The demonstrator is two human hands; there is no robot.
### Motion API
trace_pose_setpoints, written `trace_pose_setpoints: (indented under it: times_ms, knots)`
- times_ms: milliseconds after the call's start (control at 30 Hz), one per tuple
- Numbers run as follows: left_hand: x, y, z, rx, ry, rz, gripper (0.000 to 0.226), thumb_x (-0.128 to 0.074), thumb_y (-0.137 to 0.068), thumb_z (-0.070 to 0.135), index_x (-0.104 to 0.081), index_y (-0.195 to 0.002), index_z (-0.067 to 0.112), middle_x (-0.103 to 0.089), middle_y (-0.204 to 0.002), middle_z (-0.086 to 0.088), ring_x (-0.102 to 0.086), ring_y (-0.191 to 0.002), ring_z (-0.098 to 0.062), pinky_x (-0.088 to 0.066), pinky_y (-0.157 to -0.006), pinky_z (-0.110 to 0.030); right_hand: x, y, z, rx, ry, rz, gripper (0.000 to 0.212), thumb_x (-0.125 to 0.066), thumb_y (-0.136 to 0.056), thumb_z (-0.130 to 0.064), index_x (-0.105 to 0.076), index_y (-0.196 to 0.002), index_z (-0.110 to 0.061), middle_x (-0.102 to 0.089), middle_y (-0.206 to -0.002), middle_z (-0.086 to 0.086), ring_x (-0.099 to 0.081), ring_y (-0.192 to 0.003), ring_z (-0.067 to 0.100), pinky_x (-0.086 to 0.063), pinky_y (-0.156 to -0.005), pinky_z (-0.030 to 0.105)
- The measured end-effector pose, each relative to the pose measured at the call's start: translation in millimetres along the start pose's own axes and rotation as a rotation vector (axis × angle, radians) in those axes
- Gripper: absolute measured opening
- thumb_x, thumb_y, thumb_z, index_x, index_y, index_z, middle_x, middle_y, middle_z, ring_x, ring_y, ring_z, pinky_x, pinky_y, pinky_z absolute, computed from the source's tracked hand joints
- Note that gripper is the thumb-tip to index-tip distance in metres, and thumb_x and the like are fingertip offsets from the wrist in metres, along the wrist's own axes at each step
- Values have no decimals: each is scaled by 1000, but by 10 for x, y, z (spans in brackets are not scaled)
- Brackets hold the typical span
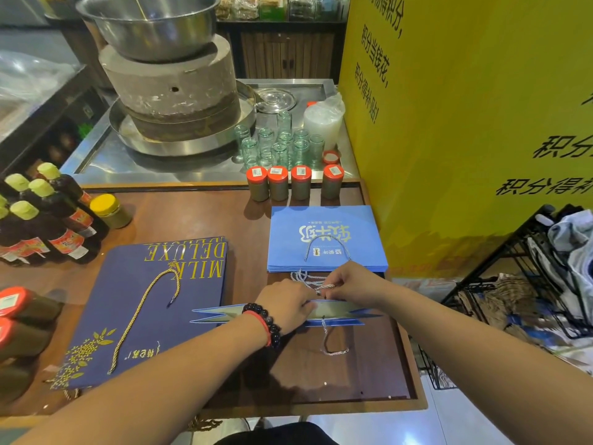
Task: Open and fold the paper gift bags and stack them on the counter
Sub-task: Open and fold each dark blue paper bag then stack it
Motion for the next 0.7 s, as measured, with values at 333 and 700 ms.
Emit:
trace_pose_setpoints:
  times_ms: [333, 700]
  knots:
    - [-18, 14, 24, 15, -7, 2, 25, -44, -94, 39, -63, -99, 24, -63, -100, 0, -58, -93, -25, -42, -68, -32, -47, -27, -23, -9, 2, 5, 32, -67, -84, -3, -61, -107, -25, -64, -82, -3, -62, -78, 9, -45, -69, 21]
    - [2, 61, 86, -18, -1, 8, 23, -44, -96, 38, -63, -104, 26, -63, -101, 2, -57, -96, -23, -40, -68, -31, -33, -27, -100, -18, 24, -73, 40, -63, -81, 3, -55, -108, -25, -68, -78, -2, -63, -76, 1, -46, -71, 23]
Point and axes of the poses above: each hand's wrist, its own y-axis away from the middle knuckle, its own x-axis out of the back of the hand, z = x × y, the point moved 2 cm from there along -y, towards the middle knuckle
